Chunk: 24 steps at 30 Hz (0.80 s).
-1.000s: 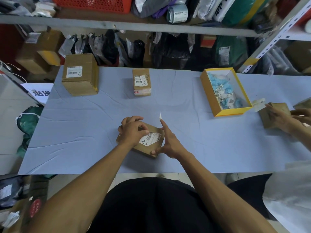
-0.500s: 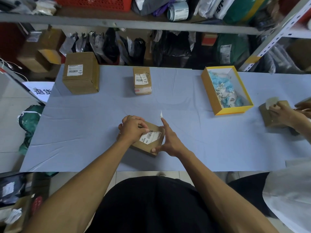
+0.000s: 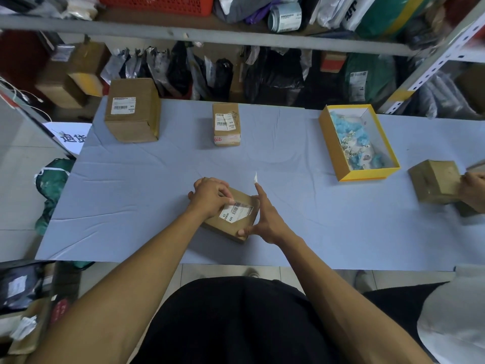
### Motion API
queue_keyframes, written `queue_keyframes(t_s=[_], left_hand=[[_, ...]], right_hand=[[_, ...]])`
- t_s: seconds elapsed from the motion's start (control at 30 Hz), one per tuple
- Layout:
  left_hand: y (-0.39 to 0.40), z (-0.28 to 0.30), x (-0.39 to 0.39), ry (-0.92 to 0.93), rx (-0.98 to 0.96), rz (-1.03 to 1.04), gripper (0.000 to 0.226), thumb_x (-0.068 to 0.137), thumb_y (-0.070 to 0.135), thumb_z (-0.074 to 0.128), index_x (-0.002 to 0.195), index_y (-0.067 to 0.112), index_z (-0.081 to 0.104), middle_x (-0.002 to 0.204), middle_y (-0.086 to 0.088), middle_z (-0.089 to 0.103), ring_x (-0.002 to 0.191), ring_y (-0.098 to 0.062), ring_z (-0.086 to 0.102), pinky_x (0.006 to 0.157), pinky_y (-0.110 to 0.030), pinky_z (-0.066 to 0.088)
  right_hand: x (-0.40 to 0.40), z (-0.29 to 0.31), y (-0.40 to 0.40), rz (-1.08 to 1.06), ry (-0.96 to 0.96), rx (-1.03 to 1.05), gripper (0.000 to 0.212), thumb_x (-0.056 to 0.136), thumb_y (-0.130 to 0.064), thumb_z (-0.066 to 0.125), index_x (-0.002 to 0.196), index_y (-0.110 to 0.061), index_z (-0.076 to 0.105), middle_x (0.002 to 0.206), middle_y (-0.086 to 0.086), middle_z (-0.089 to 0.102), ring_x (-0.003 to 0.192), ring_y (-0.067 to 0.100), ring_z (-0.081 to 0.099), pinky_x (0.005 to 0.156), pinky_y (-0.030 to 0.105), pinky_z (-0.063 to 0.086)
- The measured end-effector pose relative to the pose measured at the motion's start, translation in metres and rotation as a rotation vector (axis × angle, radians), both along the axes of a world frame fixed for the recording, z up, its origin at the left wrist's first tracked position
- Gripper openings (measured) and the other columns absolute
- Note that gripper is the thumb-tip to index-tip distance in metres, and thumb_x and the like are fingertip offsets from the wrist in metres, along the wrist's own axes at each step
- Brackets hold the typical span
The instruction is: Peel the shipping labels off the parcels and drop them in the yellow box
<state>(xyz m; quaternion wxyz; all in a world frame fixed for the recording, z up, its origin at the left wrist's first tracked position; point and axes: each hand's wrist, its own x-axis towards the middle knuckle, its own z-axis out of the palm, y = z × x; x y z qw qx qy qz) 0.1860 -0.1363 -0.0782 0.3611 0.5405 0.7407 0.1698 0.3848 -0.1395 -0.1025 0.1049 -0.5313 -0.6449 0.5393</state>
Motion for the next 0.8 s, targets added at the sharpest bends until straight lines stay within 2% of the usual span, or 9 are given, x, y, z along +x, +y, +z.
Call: queue_keyframes(t_s=[0.23,0.43,0.6,0.8], left_hand=[[0.0029,-0.0013,-0.0017,-0.024,-0.018,0.004,0.027,0.067,0.030,0.086,0.052,0.039,0.065,0.095,0.027,0.055,0.121,-0.016,0.045,0.102,-0.049,0.037],[0.0036,-0.0029,-0.0059,-0.120,-0.005,-0.023,0.019,0.061,0.036,0.080,0.058,0.051,0.068,0.099,0.024,0.061,0.118,-0.017,0.051,0.100,-0.050,0.041],[0.0042,-0.0037,-0.0068,-0.116,-0.024,-0.006,0.023,0.068,0.028,0.085,0.056,0.042,0.071,0.102,0.021,0.062,0.118,-0.019,0.051,0.100,-0.051,0.042],[0.0048,-0.0028,-0.0064,-0.111,-0.045,-0.014,0.018,0.074,0.025,0.083,0.061,0.029,0.071,0.115,0.011,0.065,0.119,-0.019,0.051,0.099,-0.049,0.045]], right_hand=[[0.0002,0.0000,-0.0022,-0.002,0.024,-0.022,0.136,0.055,-0.026,0.094,0.153,-0.037,0.001,0.144,0.002,0.035,0.132,0.025,0.037,0.110,0.039,0.035],[0.0022,-0.0010,-0.0024,-0.009,0.054,-0.036,0.136,0.052,-0.035,0.093,0.152,-0.041,0.001,0.144,0.001,0.033,0.134,0.024,0.034,0.112,0.041,0.033],[0.0028,-0.0016,-0.0015,-0.002,0.055,-0.024,0.132,0.059,-0.029,0.093,0.154,-0.034,0.001,0.148,0.003,0.031,0.135,0.023,0.032,0.106,0.030,0.030],[0.0032,-0.0027,-0.0018,-0.007,0.044,-0.038,0.132,0.059,-0.029,0.093,0.154,-0.033,0.001,0.150,0.002,0.029,0.138,0.023,0.030,0.106,0.029,0.029]])
